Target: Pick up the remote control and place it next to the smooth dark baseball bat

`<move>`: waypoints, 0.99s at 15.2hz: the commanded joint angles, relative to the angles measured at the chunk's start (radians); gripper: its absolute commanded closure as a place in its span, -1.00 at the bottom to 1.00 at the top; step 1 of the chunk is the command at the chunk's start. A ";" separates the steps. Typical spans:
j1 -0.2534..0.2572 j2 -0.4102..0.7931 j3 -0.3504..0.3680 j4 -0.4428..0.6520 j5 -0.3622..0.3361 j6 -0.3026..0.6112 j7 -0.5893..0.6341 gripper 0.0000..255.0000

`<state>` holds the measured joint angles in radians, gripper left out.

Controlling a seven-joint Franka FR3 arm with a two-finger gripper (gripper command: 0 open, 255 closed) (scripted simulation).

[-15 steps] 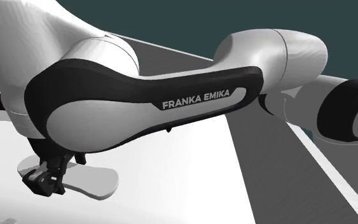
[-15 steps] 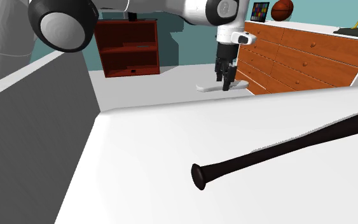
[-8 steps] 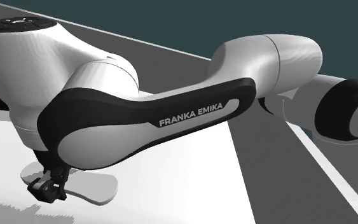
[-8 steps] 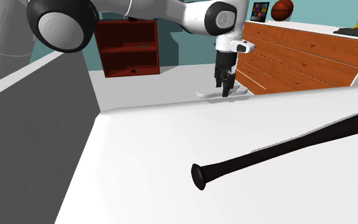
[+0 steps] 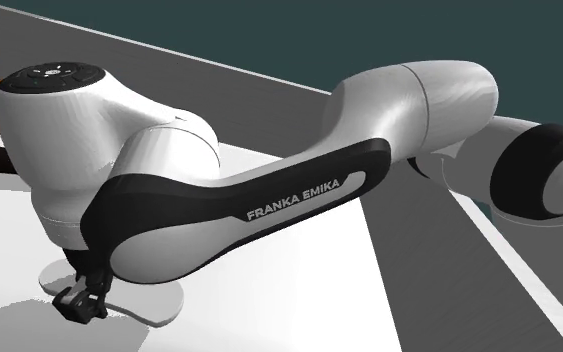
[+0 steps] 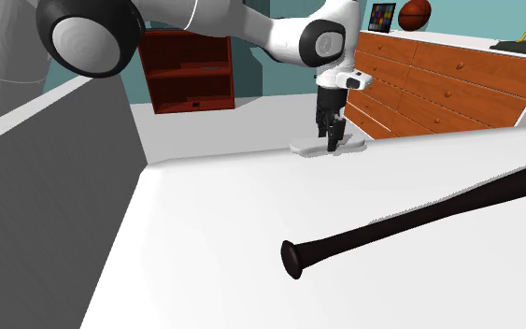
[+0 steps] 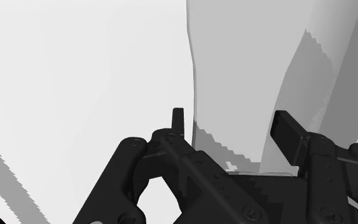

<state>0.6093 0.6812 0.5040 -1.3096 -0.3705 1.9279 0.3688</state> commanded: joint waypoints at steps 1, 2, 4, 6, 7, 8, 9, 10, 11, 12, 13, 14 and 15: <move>0.009 0.042 -0.002 -0.003 0.002 0.003 0.000 1.00; 0.009 0.042 -0.003 -0.003 0.002 0.003 0.000 1.00; 0.011 0.041 -0.006 -0.003 0.005 0.004 -0.001 1.00; 0.014 0.040 -0.011 -0.004 0.008 0.005 -0.003 1.00; 0.015 0.039 -0.012 -0.004 0.009 0.005 -0.003 1.00; 0.015 0.048 -0.015 0.015 0.008 -0.005 -0.010 -1.00; 0.026 0.048 -0.013 0.034 0.008 -0.023 -0.004 -1.00; 0.039 0.070 -0.017 0.064 0.003 -0.032 -0.002 -1.00; 0.031 0.050 -0.012 0.043 0.008 -0.030 -0.002 -1.00; 0.030 0.048 -0.012 0.048 0.009 -0.036 -0.004 -1.00; 0.017 0.039 -0.015 -0.004 0.011 0.005 -0.004 -1.00; 0.020 0.028 -0.014 0.014 0.019 -0.021 -0.009 -1.00; 0.024 0.019 -0.013 0.035 0.025 -0.049 -0.014 -1.00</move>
<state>0.6302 0.6808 0.4898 -1.2856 -0.3508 1.8978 0.3548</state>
